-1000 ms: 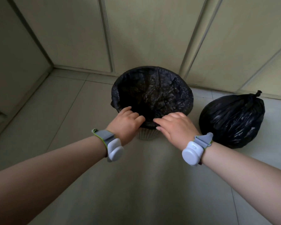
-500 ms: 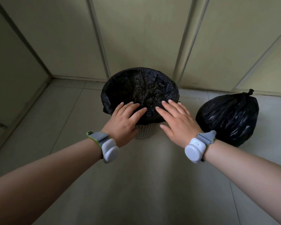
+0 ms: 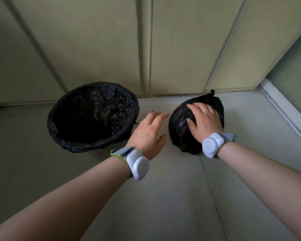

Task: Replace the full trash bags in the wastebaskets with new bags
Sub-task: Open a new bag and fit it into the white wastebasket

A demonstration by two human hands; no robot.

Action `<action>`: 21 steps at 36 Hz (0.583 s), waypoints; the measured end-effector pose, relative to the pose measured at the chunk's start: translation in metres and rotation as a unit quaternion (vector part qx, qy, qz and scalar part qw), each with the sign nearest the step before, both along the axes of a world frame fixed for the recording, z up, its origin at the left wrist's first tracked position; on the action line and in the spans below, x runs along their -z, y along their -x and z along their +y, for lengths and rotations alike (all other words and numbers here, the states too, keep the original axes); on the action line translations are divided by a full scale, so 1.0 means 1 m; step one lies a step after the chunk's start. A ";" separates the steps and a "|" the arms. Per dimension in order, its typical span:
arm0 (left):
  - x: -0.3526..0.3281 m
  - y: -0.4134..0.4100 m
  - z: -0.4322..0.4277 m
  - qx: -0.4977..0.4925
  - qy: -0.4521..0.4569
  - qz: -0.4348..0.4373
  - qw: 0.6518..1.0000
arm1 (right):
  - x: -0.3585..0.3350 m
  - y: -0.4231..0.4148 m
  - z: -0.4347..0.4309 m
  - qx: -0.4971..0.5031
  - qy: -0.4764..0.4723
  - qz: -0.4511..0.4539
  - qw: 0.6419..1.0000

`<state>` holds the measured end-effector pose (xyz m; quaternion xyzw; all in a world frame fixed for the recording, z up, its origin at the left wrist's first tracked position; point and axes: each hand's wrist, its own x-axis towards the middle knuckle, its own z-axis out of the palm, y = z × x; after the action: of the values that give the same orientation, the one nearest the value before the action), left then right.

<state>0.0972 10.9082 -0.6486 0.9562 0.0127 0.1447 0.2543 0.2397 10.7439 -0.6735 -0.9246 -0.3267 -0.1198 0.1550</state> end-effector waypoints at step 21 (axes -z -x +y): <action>0.038 -0.045 -0.019 -0.060 0.051 0.109 0.991 | 0.064 -0.047 -0.017 0.097 -0.145 0.269 0.947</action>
<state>0.1420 10.8888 -0.6863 0.9494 0.1051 0.0539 0.2910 0.2865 10.7268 -0.7373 -0.9172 -0.1607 0.0727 0.3574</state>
